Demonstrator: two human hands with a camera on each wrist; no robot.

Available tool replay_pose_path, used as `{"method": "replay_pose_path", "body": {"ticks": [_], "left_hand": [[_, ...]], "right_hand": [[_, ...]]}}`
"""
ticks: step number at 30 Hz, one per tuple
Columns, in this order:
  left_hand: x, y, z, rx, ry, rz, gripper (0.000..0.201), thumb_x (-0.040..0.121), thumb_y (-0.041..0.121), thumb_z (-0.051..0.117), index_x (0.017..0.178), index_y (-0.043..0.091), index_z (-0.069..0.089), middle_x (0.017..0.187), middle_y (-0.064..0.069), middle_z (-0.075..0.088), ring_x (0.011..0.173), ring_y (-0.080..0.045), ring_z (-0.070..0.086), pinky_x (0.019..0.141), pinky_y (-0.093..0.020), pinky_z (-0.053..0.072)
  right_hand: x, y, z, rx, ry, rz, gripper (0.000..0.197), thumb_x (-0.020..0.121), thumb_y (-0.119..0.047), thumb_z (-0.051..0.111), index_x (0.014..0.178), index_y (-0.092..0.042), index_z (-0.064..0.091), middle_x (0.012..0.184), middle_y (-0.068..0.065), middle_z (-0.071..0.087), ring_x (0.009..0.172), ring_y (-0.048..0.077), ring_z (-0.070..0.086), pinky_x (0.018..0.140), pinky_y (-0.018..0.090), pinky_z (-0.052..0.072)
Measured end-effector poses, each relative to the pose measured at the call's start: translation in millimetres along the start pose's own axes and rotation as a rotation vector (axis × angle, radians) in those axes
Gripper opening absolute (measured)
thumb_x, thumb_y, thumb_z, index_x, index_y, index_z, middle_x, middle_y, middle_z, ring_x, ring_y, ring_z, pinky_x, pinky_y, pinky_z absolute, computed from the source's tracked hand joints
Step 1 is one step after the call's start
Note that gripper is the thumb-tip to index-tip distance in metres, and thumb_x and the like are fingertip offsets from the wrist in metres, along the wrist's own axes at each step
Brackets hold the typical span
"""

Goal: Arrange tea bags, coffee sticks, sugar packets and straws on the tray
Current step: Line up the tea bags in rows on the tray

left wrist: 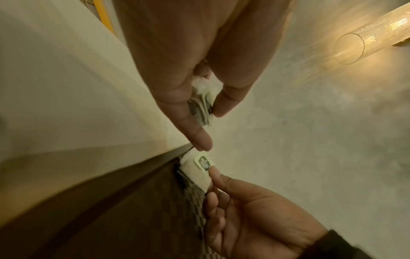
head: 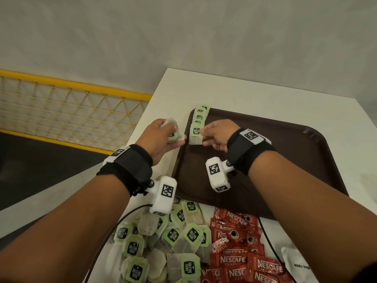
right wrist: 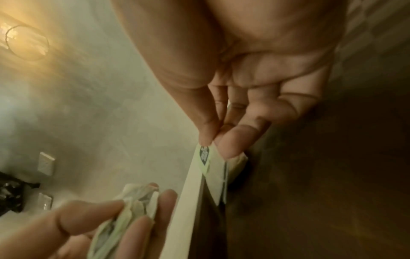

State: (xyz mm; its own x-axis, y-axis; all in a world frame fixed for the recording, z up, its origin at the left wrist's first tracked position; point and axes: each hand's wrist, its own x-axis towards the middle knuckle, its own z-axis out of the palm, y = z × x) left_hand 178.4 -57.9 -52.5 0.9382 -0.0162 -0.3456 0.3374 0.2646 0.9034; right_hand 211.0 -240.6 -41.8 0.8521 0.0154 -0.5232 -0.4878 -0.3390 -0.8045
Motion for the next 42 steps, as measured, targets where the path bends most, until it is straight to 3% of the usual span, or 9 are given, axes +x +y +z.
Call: {"method": "replay_pose_path", "body": {"ticks": [5, 7, 11, 16, 22, 27, 31, 39, 42], "left_hand": [[-3.9, 0.7, -5.5, -0.028, -0.024, 0.01, 0.017, 0.092, -0.002, 0.047, 0.108, 0.003, 0.053, 0.114, -0.018, 0.05, 0.094, -0.03, 0.07, 0.077, -0.033, 0.059], [-4.6, 2.1, -8.5, -0.057, -0.026, 0.005, 0.019, 0.091, -0.003, 0.042, 0.106, 0.002, 0.052, 0.119, -0.022, 0.049, 0.103, -0.037, 0.067, 0.077, -0.032, 0.058], [-5.2, 3.0, -11.9, -0.054, -0.038, -0.019, 0.025, 0.094, -0.004, 0.042, 0.118, 0.001, 0.05, 0.131, -0.024, 0.047, 0.11, -0.04, 0.064, 0.075, -0.031, 0.058], [-7.4, 0.9, -13.7, 0.02, -0.074, -0.006, 0.038, 0.095, -0.001, 0.056, 0.131, 0.003, 0.046, 0.132, -0.023, 0.052, 0.11, -0.036, 0.066, 0.075, -0.03, 0.059], [-9.3, 0.9, -2.1, 0.142, -0.073, 0.091, 0.044, 0.088, 0.006, 0.071, 0.126, 0.005, 0.049, 0.114, -0.014, 0.058, 0.1, -0.027, 0.067, 0.076, -0.029, 0.06], [-10.0, -0.1, 4.2, 0.209, -0.077, 0.103, 0.038, 0.088, 0.009, 0.071, 0.12, 0.006, 0.051, 0.116, -0.015, 0.059, 0.096, -0.024, 0.066, 0.074, -0.028, 0.061], [-7.9, -1.3, 2.6, 0.227, -0.057, 0.103, 0.029, 0.094, 0.013, 0.064, 0.12, 0.004, 0.052, 0.117, -0.017, 0.059, 0.096, -0.024, 0.065, 0.07, -0.025, 0.06], [-5.1, 1.3, -0.7, 0.332, -0.014, 0.146, 0.029, 0.094, 0.013, 0.062, 0.122, 0.009, 0.054, 0.117, -0.011, 0.055, 0.101, -0.028, 0.062, 0.069, -0.027, 0.059], [-7.2, 4.3, -0.8, 0.358, -0.07, 0.146, 0.026, 0.095, 0.012, 0.062, 0.12, 0.011, 0.058, 0.118, -0.012, 0.057, 0.1, -0.028, 0.063, 0.072, -0.029, 0.06]], "right_hand": [[4.5, -14.1, 11.2, -0.084, 0.045, 0.076, 0.022, 0.099, -0.015, 0.054, 0.078, -0.009, 0.049, 0.075, 0.004, 0.055, 0.032, 0.008, 0.052, 0.026, 0.013, 0.029], [6.6, -14.8, 14.2, -0.127, 0.063, 0.116, 0.021, 0.099, -0.018, 0.054, 0.08, -0.009, 0.049, 0.074, 0.004, 0.056, 0.043, 0.012, 0.055, 0.025, 0.012, 0.029], [13.0, -5.2, 11.8, -0.237, 0.099, 0.02, 0.013, 0.089, -0.021, 0.064, 0.097, -0.011, 0.058, 0.081, 0.004, 0.064, 0.057, 0.013, 0.06, 0.034, 0.015, 0.042], [8.3, -6.1, 9.6, -0.351, 0.144, -0.14, 0.015, 0.091, -0.024, 0.062, 0.081, -0.016, 0.056, 0.069, 0.001, 0.057, 0.051, 0.012, 0.053, 0.036, 0.02, 0.041], [-8.8, -11.2, 16.8, -0.196, -0.087, -0.287, 0.031, 0.093, -0.042, 0.058, 0.095, -0.012, 0.067, 0.083, 0.002, 0.067, 0.062, 0.012, 0.058, 0.05, 0.022, 0.041], [-7.7, -6.3, 13.7, -0.148, -0.047, -0.379, 0.006, 0.09, -0.023, 0.067, 0.089, -0.018, 0.068, 0.086, 0.004, 0.069, 0.063, 0.01, 0.062, 0.055, 0.024, 0.046], [-8.3, -4.1, 5.7, -0.086, -0.008, -0.417, 0.009, 0.092, -0.017, 0.064, 0.091, -0.023, 0.072, 0.091, 0.0, 0.07, 0.07, 0.009, 0.061, 0.058, 0.02, 0.047], [-18.7, -8.5, -1.9, -0.321, -0.005, -0.465, 0.017, 0.093, -0.024, 0.063, 0.106, -0.017, 0.072, 0.078, -0.004, 0.064, 0.07, 0.01, 0.058, 0.065, 0.022, 0.051], [-22.4, -10.2, -2.2, -0.447, -0.035, -0.526, 0.015, 0.094, -0.027, 0.06, 0.103, -0.019, 0.071, 0.091, 0.001, 0.068, 0.084, 0.016, 0.063, 0.075, 0.03, 0.055]]}}
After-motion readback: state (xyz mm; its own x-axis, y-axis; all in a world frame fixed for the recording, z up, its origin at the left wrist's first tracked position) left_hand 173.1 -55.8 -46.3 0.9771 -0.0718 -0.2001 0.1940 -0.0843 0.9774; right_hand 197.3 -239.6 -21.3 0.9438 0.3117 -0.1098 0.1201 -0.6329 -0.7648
